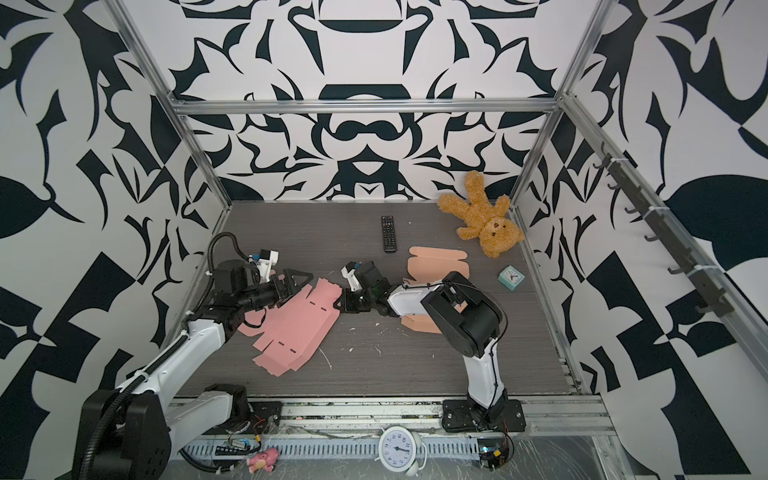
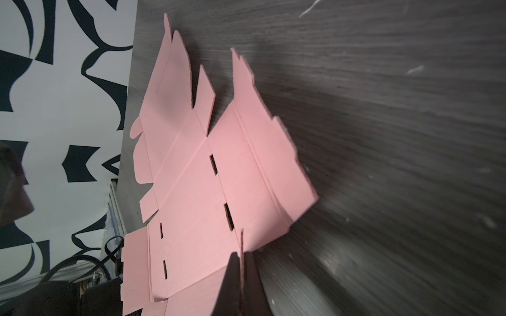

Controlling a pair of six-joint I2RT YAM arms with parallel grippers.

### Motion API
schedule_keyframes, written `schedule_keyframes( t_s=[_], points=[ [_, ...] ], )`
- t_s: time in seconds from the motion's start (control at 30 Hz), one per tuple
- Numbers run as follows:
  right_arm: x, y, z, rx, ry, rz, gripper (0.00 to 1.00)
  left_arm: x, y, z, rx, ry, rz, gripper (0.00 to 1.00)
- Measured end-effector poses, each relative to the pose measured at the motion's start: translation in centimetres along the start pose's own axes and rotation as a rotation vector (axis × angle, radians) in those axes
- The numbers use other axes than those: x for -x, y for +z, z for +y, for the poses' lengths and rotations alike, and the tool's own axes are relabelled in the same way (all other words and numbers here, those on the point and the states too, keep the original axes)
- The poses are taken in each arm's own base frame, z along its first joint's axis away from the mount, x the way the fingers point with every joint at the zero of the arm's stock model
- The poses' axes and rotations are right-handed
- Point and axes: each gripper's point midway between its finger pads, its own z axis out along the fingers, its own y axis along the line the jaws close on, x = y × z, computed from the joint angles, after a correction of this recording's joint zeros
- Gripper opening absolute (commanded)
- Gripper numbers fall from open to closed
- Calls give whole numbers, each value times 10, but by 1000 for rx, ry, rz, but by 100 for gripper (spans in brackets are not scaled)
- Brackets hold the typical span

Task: Fold the paper box

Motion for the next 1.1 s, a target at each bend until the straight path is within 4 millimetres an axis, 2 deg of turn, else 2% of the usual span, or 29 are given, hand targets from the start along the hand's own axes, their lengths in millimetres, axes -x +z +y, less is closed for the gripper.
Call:
schedule_keyframes(
  t_s=[0.3, 0.53, 0.67, 0.77, 0.93, 1.1],
  points=[
    [20, -41, -38, -86, -28, 56, 4, -10, -3, 24, 119, 19, 15, 99],
    [50, -45, -40, -90, -118, 132, 8, -17, -6, 43, 207, 27, 26, 99],
    [51, -46, -48, -93, -123, 171, 10, -22, -6, 51, 233, 22, 37, 99],
    [46, -47, -54, -106, -109, 196, 17, -26, -5, 60, 257, 14, 51, 99],
    [44, -52, -59, -139, -96, 201, 37, -33, -2, 74, 290, -12, 76, 99],
    [46, -71, -48, -166, -92, 156, 56, -40, -1, 85, 318, -30, 89, 100]
  ],
)
